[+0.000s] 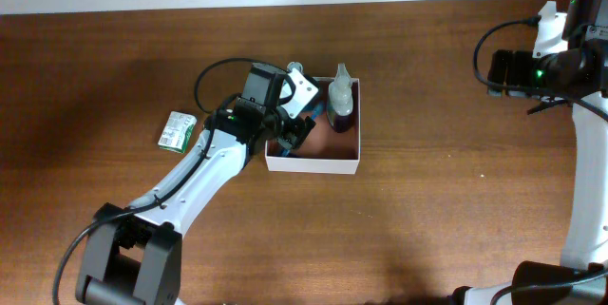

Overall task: Pack container
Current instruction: 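Release the toothbrush and withdraw the left gripper to the toothpaste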

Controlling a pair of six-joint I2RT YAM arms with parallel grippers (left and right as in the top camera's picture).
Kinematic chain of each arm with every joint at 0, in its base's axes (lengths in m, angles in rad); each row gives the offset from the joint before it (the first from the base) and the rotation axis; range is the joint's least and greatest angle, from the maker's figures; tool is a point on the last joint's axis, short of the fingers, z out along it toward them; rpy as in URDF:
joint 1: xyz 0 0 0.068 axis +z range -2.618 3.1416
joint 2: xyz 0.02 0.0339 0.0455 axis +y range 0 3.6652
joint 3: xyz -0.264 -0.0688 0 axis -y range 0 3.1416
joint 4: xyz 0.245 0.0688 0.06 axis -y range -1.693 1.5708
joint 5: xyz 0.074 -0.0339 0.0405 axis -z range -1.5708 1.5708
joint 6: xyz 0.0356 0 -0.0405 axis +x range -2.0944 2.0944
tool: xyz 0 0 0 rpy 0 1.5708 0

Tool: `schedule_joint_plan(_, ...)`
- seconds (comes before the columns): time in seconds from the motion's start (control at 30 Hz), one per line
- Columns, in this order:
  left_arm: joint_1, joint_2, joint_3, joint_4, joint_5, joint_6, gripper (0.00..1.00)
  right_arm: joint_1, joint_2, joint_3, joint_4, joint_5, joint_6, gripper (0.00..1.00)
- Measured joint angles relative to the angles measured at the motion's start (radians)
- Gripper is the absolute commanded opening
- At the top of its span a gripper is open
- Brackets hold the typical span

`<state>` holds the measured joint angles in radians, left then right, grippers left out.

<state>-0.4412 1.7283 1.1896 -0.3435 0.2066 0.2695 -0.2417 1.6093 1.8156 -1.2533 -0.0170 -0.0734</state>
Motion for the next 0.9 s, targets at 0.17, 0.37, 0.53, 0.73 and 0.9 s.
schedule_joint_plan(0.17,0.000,-0.018,0.000,-0.032,-0.001,-0.005,0.57,0.000,0.000,0.000,0.000,0.000,-0.001,0.99)
schedule_joint_plan(0.37,0.000,-0.143,0.005,-0.138,-0.086,-0.019,0.55,0.000,0.000,0.000,0.000,0.000,-0.001,0.99)
schedule_joint_plan(0.53,0.005,-0.230,0.021,-0.203,-0.198,-0.074,0.51,0.000,0.000,0.000,0.000,0.000,0.000,0.99)
schedule_joint_plan(0.73,0.096,-0.228,0.024,-0.275,-0.275,-0.230,0.51,0.000,0.000,0.000,0.000,0.000,0.000,0.99)
schedule_joint_plan(0.9,0.211,-0.197,0.024,-0.283,-0.262,-0.308,0.81,0.000,0.000,0.000,0.000,0.000,-0.001,0.99)
